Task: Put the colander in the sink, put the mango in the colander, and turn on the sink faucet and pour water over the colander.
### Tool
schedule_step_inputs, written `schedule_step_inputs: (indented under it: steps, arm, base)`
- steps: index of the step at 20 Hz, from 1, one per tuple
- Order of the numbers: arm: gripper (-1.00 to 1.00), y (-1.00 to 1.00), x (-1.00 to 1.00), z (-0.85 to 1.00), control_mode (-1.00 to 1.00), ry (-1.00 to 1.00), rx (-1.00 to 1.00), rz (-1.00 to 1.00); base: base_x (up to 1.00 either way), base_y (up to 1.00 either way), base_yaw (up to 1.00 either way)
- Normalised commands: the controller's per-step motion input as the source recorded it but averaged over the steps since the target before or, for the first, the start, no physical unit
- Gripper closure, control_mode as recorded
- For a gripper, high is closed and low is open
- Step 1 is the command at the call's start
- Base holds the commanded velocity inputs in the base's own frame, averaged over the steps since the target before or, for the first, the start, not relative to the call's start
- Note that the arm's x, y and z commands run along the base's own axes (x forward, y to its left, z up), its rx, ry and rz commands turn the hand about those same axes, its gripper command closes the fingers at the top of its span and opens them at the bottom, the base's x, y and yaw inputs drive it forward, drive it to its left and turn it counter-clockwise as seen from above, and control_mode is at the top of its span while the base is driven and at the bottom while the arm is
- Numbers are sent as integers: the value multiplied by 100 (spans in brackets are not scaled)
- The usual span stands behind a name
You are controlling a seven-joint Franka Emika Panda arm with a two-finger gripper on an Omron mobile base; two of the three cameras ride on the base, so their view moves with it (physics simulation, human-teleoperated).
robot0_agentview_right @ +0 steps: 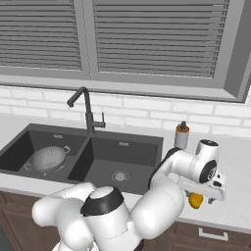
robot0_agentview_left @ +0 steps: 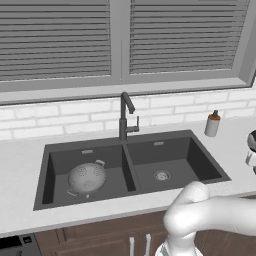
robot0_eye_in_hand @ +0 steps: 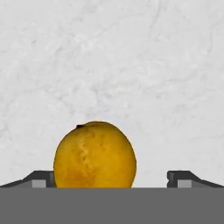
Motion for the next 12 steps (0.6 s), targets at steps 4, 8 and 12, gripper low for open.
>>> schedule_step_inputs:
  steps: [4,8,12]
  arm:
    - [-100,5,0,-27,-100,0,0,0]
    - [-100,0,0,-30,-100,0,0,0]
    - [-100,0,0,-28,-100,0,0,0]
  base:
    - [0,0,0]
    - [0,0,0]
    - [0,0,0]
